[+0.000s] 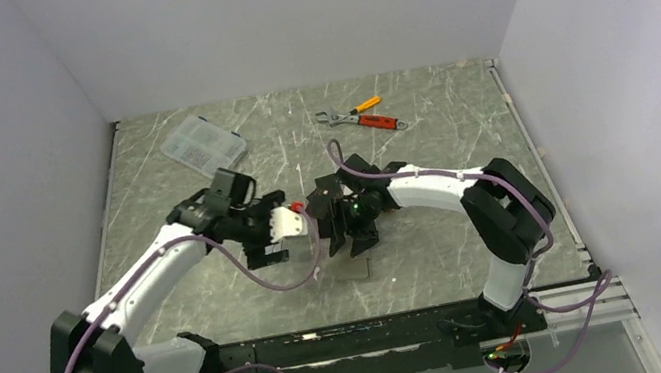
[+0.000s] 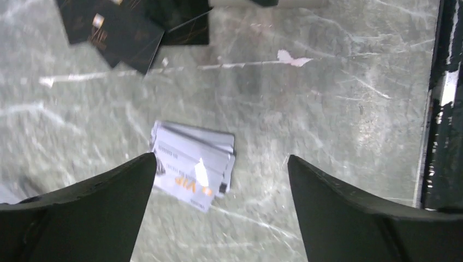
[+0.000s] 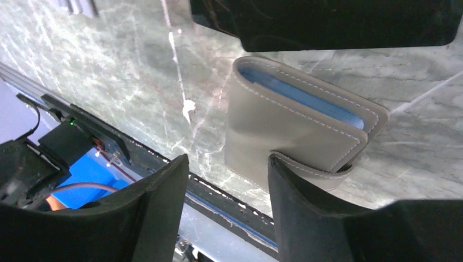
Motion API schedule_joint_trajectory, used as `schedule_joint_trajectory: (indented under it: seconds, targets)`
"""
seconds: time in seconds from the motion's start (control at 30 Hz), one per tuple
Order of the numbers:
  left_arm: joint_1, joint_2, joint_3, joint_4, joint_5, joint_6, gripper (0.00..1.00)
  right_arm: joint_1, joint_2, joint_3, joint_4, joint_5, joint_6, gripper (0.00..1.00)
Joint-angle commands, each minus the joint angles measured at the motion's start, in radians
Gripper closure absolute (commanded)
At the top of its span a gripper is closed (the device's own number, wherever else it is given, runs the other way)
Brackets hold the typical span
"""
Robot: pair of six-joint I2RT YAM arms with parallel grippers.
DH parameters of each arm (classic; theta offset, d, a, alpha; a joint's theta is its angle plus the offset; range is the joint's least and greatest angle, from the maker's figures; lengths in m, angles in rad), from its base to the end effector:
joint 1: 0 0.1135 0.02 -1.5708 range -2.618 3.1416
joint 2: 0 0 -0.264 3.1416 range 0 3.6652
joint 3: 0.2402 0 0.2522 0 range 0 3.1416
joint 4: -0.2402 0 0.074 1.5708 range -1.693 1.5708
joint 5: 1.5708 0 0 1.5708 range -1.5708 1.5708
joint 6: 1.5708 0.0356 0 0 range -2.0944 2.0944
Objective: Put the credit cards into the card holder
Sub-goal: Close the card holder at the center of the board, then reset both arms
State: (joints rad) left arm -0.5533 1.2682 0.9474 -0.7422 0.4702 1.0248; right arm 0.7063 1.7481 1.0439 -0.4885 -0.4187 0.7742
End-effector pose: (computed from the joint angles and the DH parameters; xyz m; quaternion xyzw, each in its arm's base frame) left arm 0.1992 -0.1420 0.2528 0.7093 0.6216 -0.1622 0.2902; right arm 0.2427 0.2261 0.1615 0.0064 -0.9615 -0.2747 0.0020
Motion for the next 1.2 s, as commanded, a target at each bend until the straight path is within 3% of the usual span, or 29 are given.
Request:
schedule_joint_trajectory:
  seconds: [0.0, 0.1, 0.2, 0.3, 0.47, 0.57, 0.67, 0.73, 0.9, 1.03, 1.17]
  targets:
    - [0.116, -0.109, 0.042, -0.133, 0.072, -0.041, 0.0, -0.008, -0.101, 0.079, -0.057, 0.008, -0.069, 0.38]
    - [0.187, -0.171, 0.071, -0.162, 0.048, -0.086, 0.01, -0.008, -0.167, 0.125, -0.031, -0.076, -0.094, 0.29]
    - [0.214, -0.231, 0.11, -0.172, -0.043, -0.12, 0.01, -0.007, -0.224, 0.194, -0.036, -0.118, -0.145, 0.02]
    - [0.239, -0.292, 0.138, -0.132, -0.167, -0.174, 0.01, -0.009, -0.262, 0.274, -0.104, -0.044, -0.231, 0.0]
    - [0.325, -0.333, 0.055, 0.016, -0.369, -0.276, 0.01, -0.062, -0.396, 0.251, -0.086, 0.261, -0.295, 0.0]
    - [0.438, -0.361, 0.031, 0.073, -0.301, -0.338, 0.01, -0.164, -0.462, 0.193, -0.066, 0.401, -0.278, 0.0]
    - [0.535, -0.398, -0.076, 0.26, -0.287, -0.441, 0.01, -0.262, -0.552, 0.029, 0.025, 0.677, -0.251, 0.0]
    - [0.565, -0.368, -0.131, 0.351, -0.259, -0.498, 0.01, -0.308, -0.634, -0.15, 0.194, 0.847, -0.266, 0.01]
    - [0.683, -0.179, -0.2, 0.517, -0.001, -0.657, 0.01, -0.361, -0.698, -0.481, 0.6, 1.23, -0.466, 0.03]
    - [0.724, -0.062, -0.288, 0.673, 0.089, -0.699, 0.01, -0.479, -0.661, -0.574, 0.654, 1.288, -0.393, 0.05]
    - [0.731, -0.041, -0.422, 0.914, 0.129, -0.698, 0.01, -0.54, -0.64, -0.729, 0.944, 1.312, -0.466, 0.07]
